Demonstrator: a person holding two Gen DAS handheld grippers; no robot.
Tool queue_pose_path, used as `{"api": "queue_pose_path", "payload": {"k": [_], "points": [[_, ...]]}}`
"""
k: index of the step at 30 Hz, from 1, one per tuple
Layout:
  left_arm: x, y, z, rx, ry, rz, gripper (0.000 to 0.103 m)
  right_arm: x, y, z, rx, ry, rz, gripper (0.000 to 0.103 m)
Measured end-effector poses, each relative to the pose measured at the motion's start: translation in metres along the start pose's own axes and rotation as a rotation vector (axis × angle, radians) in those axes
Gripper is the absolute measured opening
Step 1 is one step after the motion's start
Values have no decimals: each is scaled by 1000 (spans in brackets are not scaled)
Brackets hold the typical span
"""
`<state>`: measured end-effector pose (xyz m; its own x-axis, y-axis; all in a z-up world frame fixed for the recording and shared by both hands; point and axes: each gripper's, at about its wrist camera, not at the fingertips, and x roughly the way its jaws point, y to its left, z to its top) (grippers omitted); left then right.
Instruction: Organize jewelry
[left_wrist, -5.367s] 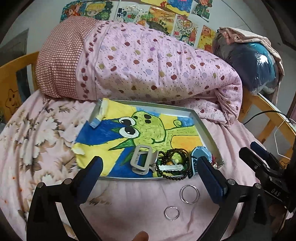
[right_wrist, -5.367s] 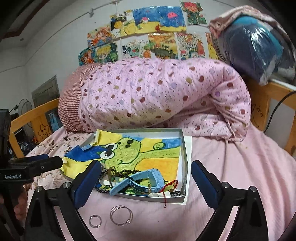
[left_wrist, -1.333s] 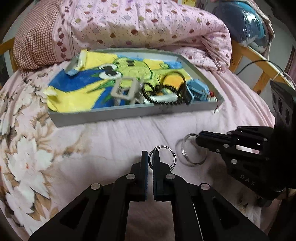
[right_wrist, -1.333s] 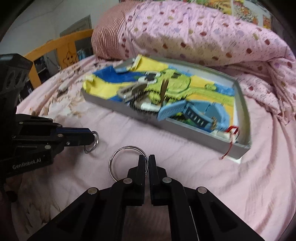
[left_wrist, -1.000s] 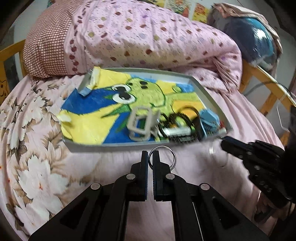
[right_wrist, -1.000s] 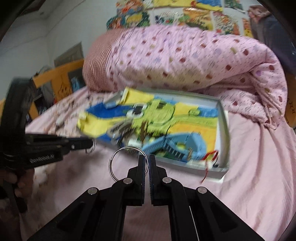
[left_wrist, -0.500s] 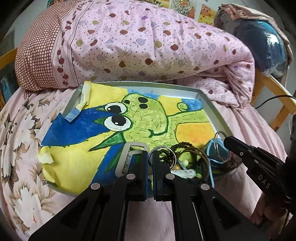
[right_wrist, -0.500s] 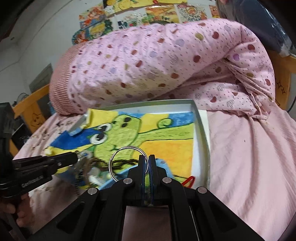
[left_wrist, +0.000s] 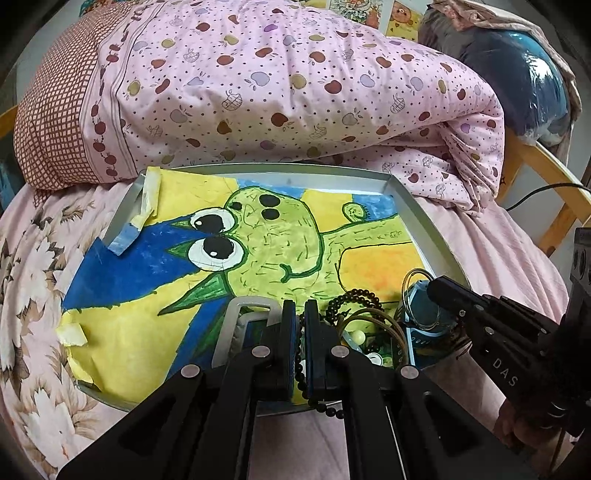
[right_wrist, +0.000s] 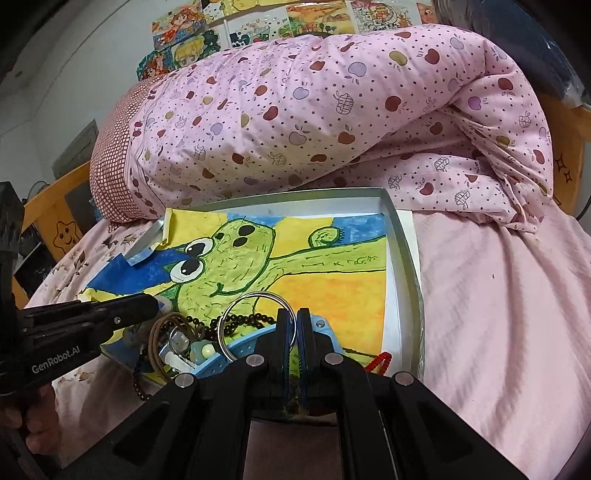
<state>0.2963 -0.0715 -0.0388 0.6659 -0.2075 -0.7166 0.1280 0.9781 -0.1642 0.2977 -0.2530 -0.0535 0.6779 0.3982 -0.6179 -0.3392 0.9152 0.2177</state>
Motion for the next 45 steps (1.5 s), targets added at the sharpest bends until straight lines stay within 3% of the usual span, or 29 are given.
{"api": "queue_pose_path", "payload": {"k": [6, 9, 10, 14, 19, 23, 27, 30, 33, 45], "points": [[-5, 5, 0, -39, 0, -4, 6, -2, -3, 3, 8, 5, -4, 6], [-9, 7, -1, -51, -10, -4, 23, -3, -3, 4, 10, 1, -6, 12], [-12, 7, -1, -55, -20, -5, 32, -4, -2, 4, 10, 0, -7, 16], [-22, 9, -1, -69, -50, -6, 41, -11, 0, 7, 1, -17, -17, 30], [-39, 13, 0, -101, -71, -1, 64, -28, 3, 12, -6, -69, -44, 54], [-56, 15, 1, -107, -110, 18, 74, -45, 5, 17, -3, -120, -44, 70], [-75, 16, -1, -109, -157, 33, 96, -63, 12, 20, -23, -166, -27, 83], [-89, 17, -4, -110, -190, 45, 98, -75, 18, 20, -40, -199, -35, 97], [-100, 18, -8, -101, -207, 78, 98, -87, 22, 19, -31, -232, -22, 103], [-156, 18, -35, -68, -307, 124, 100, -150, 51, 0, -94, -353, -40, 103]]}}
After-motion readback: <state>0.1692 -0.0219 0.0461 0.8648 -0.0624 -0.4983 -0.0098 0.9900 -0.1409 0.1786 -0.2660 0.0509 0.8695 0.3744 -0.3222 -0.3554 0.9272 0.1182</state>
